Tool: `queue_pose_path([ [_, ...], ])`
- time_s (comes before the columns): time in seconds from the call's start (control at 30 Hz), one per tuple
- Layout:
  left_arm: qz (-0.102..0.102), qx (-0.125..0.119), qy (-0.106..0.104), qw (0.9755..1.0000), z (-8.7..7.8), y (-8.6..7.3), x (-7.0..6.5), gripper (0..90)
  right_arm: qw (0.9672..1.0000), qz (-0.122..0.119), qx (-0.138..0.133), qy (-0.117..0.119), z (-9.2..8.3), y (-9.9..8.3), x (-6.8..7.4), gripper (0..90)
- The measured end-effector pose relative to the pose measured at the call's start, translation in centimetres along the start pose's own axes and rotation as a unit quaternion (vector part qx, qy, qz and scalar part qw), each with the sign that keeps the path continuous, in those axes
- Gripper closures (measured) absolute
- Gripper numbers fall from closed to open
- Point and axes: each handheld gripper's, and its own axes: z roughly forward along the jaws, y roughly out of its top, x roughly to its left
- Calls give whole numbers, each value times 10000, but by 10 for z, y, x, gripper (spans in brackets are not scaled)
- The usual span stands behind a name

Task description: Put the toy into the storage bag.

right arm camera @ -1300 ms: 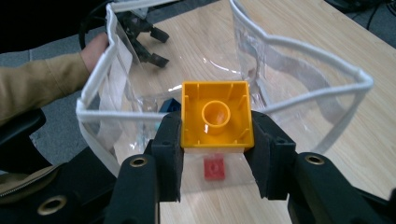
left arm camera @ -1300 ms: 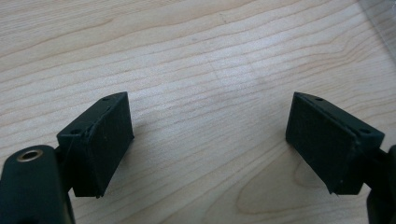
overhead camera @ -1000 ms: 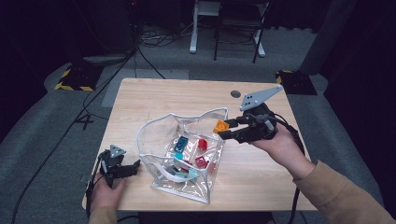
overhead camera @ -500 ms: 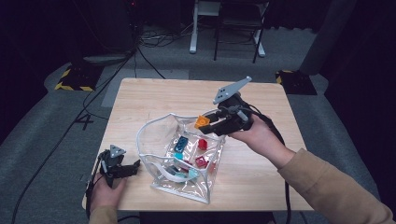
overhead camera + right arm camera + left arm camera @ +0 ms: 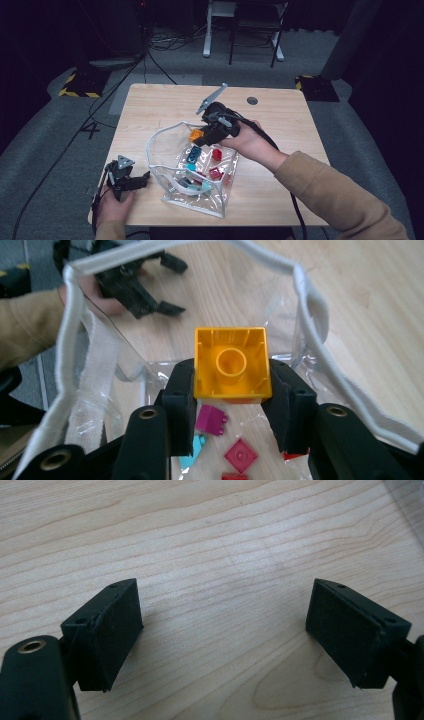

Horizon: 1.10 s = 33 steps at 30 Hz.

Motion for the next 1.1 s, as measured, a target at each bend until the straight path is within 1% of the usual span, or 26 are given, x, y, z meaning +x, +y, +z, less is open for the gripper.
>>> queue_pose_path([
  [0.1,1,-1,0,10000,0,0,0,151,9996,5,260,63,12,1,0,586],
  [0.17,1,-1,-1,10000,0,0,0,151,9988,35,478,131,18,2,1,586],
  [0.23,1,6,1,10000,0,0,0,151,9973,68,725,104,25,1,1,586],
  [0.27,1,0,-1,10000,0,0,0,152,9957,43,919,113,29,0,2,586],
  [0.3,1,2,-1,10000,0,0,0,151,9949,51,996,113,31,0,2,586],
  [0.33,-1,1,-1,10000,0,0,0,151,9937,22,1115,62,34,-1,2,586],
  [0.4,0,-1,-1,10000,0,0,0,151,9925,31,1220,42,36,-2,3,586],
  [0.6,-1,0,-2,10000,0,0,0,152,9892,2,1462,-129,42,-3,2,583],
  [0.63,2,1,-1,10000,0,0,0,151,9888,6,1490,-124,43,-3,1,578],
  [0.67,2,-1,-1,10000,0,0,0,151,9885,30,1511,-95,43,-3,0,551],
  [0.7,0,0,-1,10000,0,0,0,151,9886,38,1506,-78,43,-2,-1,510],
  [0.73,0,0,0,10000,0,0,0,151,9893,107,1452,-77,42,-2,-1,480],
  [0.8,-2,0,1,10000,0,0,0,151,9899,101,1411,-54,40,-3,-2,462],
  [0.83,-1,-2,0,10000,0,0,0,151,9905,152,1365,-32,39,-3,-2,453],
  [0.9,-1,0,0,10000,0,0,0,151,9917,176,1271,-31,36,-4,-3,445],
  [0.97,13,11,-1,10000,0,0,0,151,9934,173,1136,-18,31,-6,-3,445],
  [1.03,13,10,1,10000,0,0,0,151,9960,168,881,-40,22,-9,-3,445],
  [1.1,17,10,0,10000,0,0,0,151,9977,147,654,-24,13,-13,-2,445],
])
